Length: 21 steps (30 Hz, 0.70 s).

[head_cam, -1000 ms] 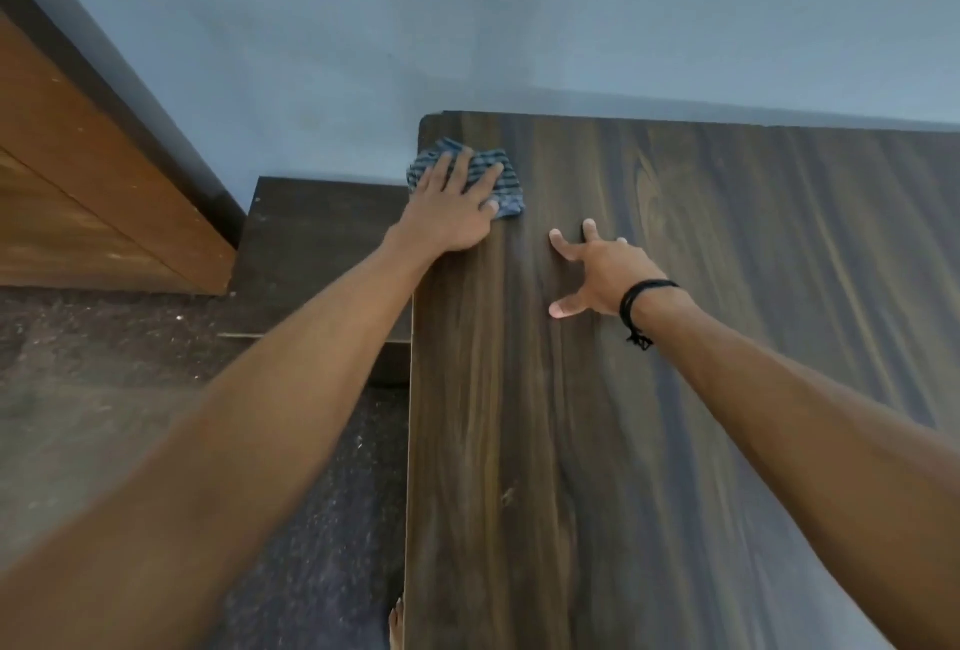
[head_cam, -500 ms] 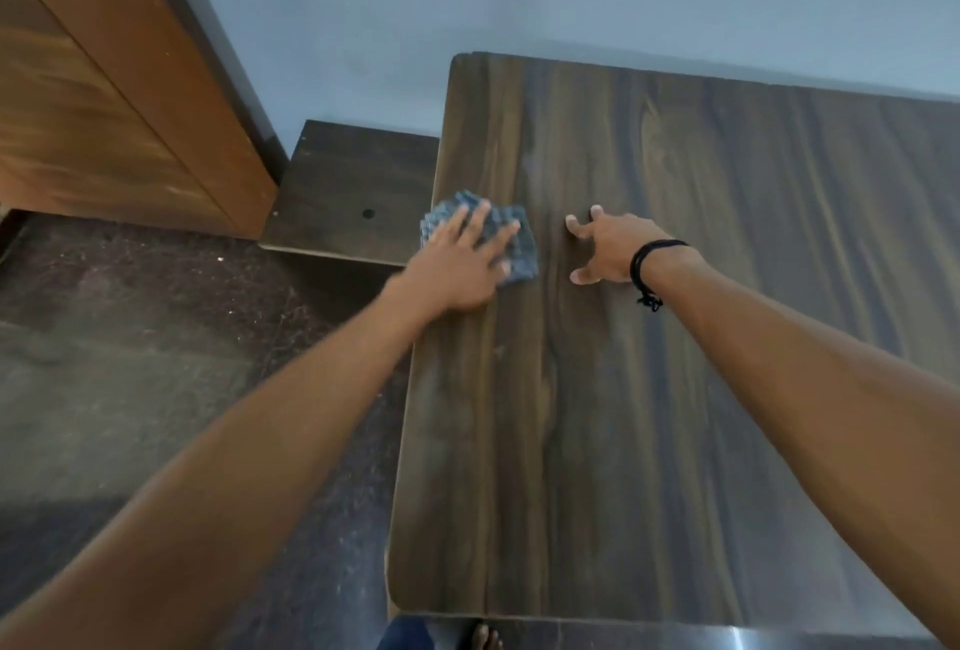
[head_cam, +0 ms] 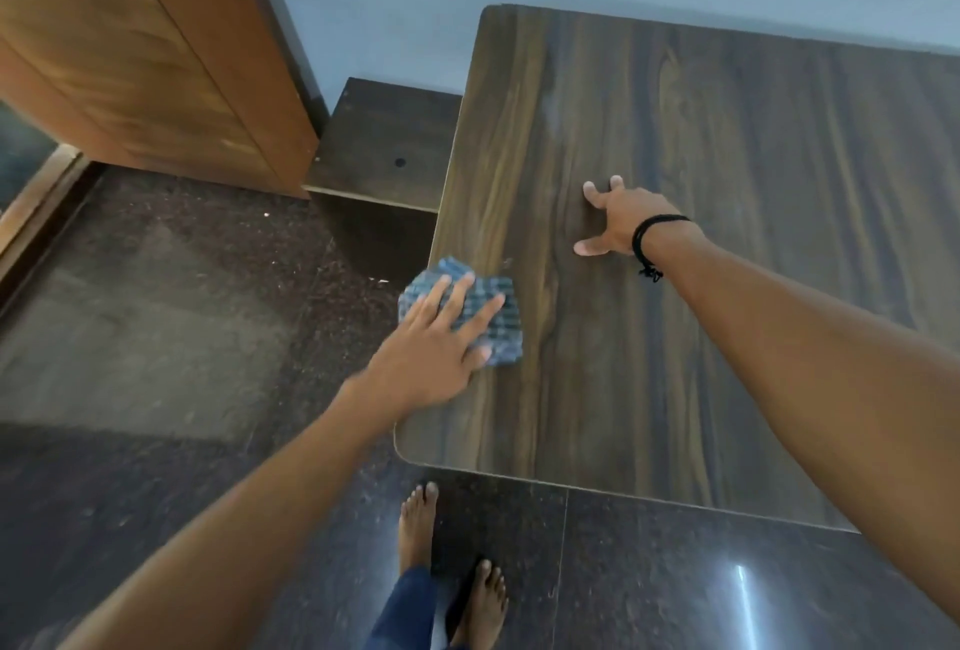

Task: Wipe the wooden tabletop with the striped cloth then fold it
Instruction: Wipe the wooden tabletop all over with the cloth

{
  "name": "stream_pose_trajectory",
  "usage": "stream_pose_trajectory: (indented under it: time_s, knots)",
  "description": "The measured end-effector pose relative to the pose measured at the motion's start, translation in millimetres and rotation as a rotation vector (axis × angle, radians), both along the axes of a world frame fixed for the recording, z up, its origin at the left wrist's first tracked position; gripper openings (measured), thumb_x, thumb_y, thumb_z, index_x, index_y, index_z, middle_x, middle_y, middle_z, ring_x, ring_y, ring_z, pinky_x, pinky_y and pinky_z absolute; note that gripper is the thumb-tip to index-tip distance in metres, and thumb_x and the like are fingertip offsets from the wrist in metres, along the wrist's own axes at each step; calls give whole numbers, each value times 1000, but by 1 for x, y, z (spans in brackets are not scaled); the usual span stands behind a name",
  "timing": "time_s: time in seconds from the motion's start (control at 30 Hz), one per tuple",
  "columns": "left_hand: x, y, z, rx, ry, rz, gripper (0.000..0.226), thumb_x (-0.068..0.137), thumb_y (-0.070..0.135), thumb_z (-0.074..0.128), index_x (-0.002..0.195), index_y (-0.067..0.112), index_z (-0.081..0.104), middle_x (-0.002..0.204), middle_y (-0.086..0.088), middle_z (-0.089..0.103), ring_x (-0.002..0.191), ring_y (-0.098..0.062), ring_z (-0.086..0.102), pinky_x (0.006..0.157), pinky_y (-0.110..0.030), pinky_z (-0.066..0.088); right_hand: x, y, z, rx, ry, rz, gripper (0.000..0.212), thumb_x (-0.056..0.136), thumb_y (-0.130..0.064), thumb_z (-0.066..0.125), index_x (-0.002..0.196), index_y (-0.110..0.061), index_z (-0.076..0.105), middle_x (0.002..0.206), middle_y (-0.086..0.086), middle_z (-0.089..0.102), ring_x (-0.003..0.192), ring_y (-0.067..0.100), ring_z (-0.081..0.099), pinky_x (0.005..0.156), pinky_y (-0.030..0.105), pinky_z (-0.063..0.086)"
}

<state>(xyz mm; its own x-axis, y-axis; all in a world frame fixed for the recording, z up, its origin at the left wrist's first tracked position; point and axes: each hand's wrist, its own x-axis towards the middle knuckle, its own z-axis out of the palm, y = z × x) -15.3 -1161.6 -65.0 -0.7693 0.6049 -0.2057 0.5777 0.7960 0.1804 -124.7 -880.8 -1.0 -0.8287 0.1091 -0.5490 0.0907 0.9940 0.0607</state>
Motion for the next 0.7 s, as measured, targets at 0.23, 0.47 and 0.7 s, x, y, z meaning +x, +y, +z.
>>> stream_pose_trajectory:
  time_s: [0.23, 0.47, 0.7]
  knots:
    - [-44, 29, 4, -51, -117, 153, 58, 105, 47, 16, 158, 34, -5, 166, -11, -13, 152, -31, -14, 122, -46, -6, 26, -8, -3, 47, 58, 12, 80, 101, -55, 49, 163, -25, 8, 169, 14, 7, 143, 40, 36, 109, 52, 41]
    - [124, -25, 6, -27, 1, 121, 62, 100, 49, 0, 158, 29, -5, 166, -16, -1, 152, -37, -1, 121, -45, -3, 58, -15, -12, 92, 31, 68, 76, 104, -54, 41, 163, -24, 4, 169, 14, 0, 142, 39, 39, 107, 48, 41]
    - [30, 17, 6, -14, -3, 205, 59, 107, 43, 19, 159, 28, -2, 166, -15, -6, 152, -35, -6, 122, -47, -1, 80, -27, -12, 95, 51, 58, 75, 104, -54, 42, 163, -25, 5, 169, 14, 2, 144, 39, 36, 108, 49, 39]
